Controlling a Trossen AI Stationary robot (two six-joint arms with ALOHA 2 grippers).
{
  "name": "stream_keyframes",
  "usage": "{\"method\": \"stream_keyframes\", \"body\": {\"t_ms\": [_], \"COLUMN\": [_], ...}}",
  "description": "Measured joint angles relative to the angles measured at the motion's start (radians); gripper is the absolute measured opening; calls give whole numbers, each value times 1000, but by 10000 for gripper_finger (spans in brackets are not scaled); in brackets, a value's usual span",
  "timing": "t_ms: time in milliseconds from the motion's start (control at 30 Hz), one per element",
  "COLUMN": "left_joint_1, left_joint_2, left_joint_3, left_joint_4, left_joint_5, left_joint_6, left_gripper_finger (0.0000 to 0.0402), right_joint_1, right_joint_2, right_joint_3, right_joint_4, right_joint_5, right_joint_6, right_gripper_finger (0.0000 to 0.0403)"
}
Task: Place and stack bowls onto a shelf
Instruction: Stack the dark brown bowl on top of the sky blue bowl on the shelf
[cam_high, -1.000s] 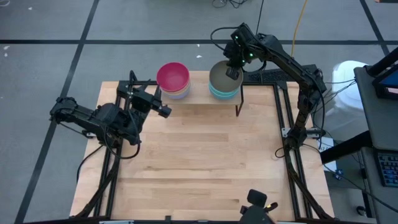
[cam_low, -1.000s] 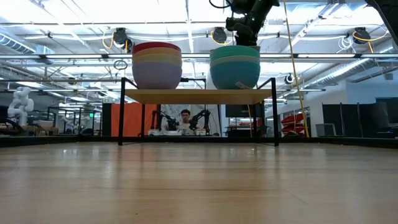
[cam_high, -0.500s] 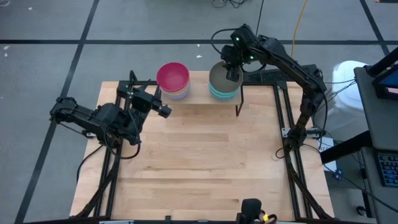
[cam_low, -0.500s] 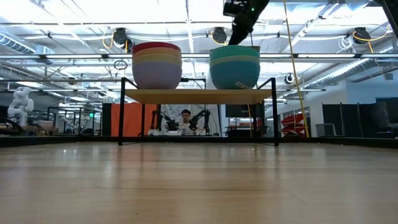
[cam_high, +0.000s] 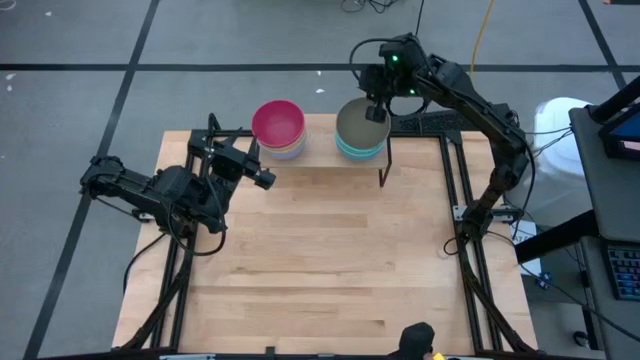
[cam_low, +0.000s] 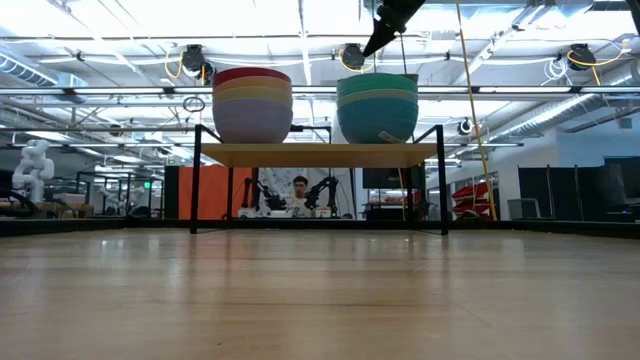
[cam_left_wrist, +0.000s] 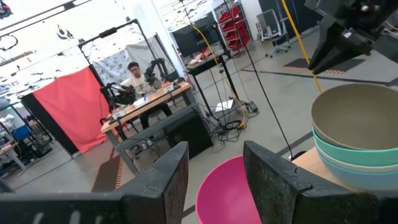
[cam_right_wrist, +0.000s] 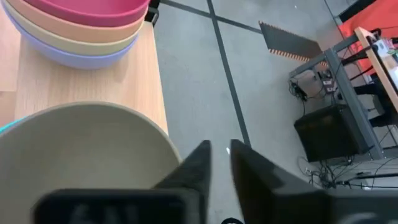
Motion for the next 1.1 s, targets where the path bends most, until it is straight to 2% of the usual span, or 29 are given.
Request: {"method": "stream_keyframes", "body": {"t_ms": [67, 133, 367, 767, 1100], "left_joint_1": [0, 0, 0, 0, 0], "left_joint_2": [0, 0, 0, 0, 0], "left_joint_3": [0, 0, 0, 0, 0], "left_joint_4": [0, 0, 0, 0, 0], "left_joint_5": [0, 0, 0, 0, 0], "left_joint_6": [0, 0, 0, -1, -2], "left_gripper_finger": [159, 159, 159, 159, 159], "right_joint_1": [0, 0, -22, -76, -114], "right_joint_2": [1, -1, -1, 0, 0], "right_joint_3": [0, 0, -34, -230, -299], "right_joint_4": [1, 1, 44, 180, 220], "right_joint_5": [-1, -1, 1, -5, -29], "right_joint_6": [-5, -16, -31, -30, -4], "right_gripper_finger": [18, 7, 1, 0, 0]}}
